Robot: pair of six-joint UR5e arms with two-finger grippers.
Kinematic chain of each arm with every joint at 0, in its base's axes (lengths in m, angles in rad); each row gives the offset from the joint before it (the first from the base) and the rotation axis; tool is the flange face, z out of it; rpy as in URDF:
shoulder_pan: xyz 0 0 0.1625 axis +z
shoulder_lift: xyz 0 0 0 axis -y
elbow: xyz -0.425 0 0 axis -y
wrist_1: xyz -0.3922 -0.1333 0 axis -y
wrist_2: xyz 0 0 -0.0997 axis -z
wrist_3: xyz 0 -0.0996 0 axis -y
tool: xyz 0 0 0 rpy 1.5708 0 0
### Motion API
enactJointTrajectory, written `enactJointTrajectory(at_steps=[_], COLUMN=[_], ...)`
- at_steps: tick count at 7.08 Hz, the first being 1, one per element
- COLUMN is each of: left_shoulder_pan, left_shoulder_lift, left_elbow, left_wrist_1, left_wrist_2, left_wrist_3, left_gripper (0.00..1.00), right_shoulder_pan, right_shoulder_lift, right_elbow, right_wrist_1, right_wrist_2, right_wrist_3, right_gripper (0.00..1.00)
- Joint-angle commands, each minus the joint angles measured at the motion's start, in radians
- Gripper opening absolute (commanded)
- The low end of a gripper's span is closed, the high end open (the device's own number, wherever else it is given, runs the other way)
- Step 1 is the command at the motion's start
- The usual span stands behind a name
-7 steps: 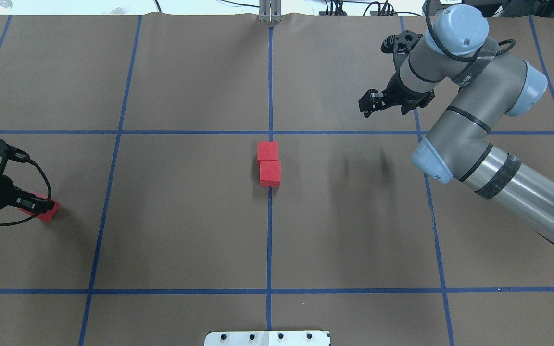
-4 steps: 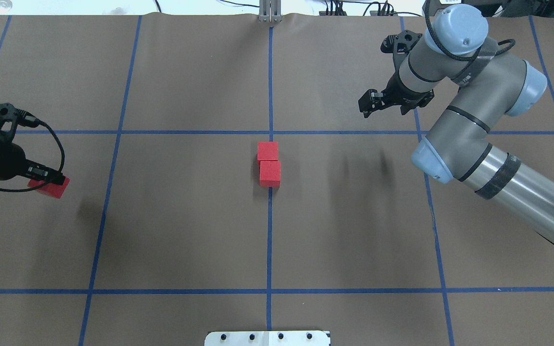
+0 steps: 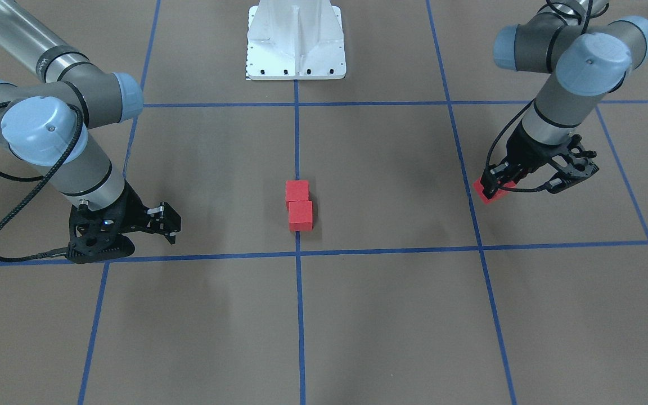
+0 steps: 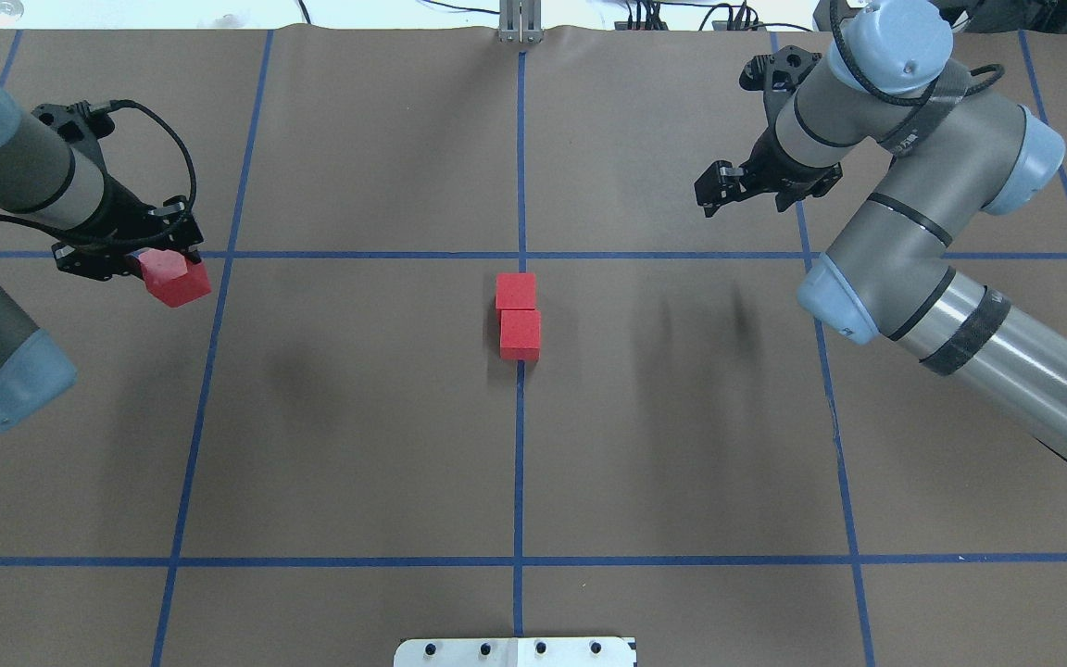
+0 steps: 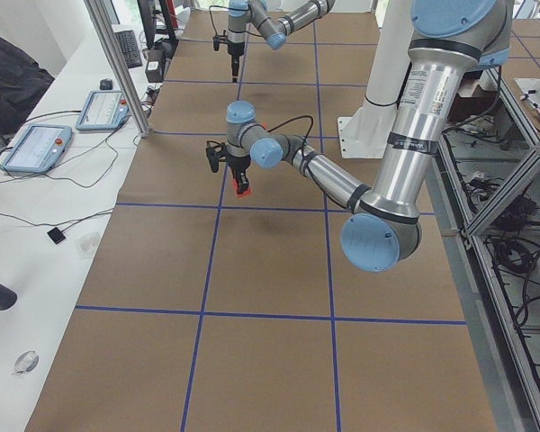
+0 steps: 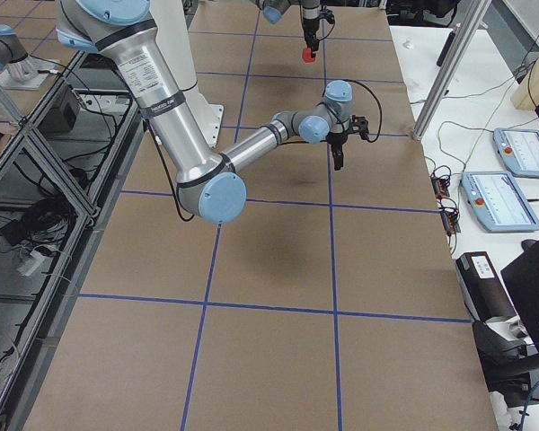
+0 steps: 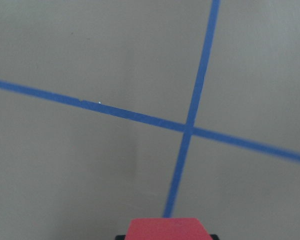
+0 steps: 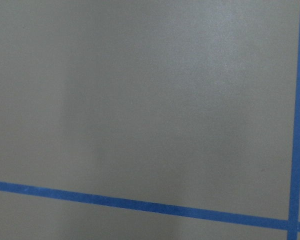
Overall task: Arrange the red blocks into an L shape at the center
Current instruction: 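Lift the red cube with the left gripper and carry it toward the pair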
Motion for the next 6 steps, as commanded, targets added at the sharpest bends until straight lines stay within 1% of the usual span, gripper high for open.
enactJointTrajectory(at_steps=[1,2,3,4,5,6], left_shoulder_pan=[0.081,0.120,0.154,0.171,0.178,0.213], left_shoulder_lift=[-0.165,-0.246,-0.326,-0.356,-0.362,-0.373], left_elbow=[0.095,0.139,0.163,0.160,0.155,0.167], left_wrist_1=[0.022,0.094,0.206,0.272,0.274,0.279], left_wrist_2=[0.124,0.158,0.194,0.196,0.195,0.195], left_wrist_3=[-0.466,-0.563,-0.646,-0.743,-0.833,-0.927], left_gripper=[0.00,0.00,0.00,0.00,0.00,0.00], right_shoulder_pan=[0.005,0.005,0.005,0.003,0.003,0.003], right_shoulder_lift=[-0.005,-0.023,-0.052,-0.064,-0.078,-0.100], right_elbow=[0.012,0.038,0.073,0.083,0.092,0.144], right_wrist_1=[0.002,0.002,0.000,0.000,0.002,0.000], right_wrist_2=[0.002,0.002,0.005,0.021,0.022,0.045], right_wrist_3=[0.000,0.000,0.001,0.006,0.001,0.001], right_gripper=[0.99,0.99,0.99,0.99,0.99,0.99])
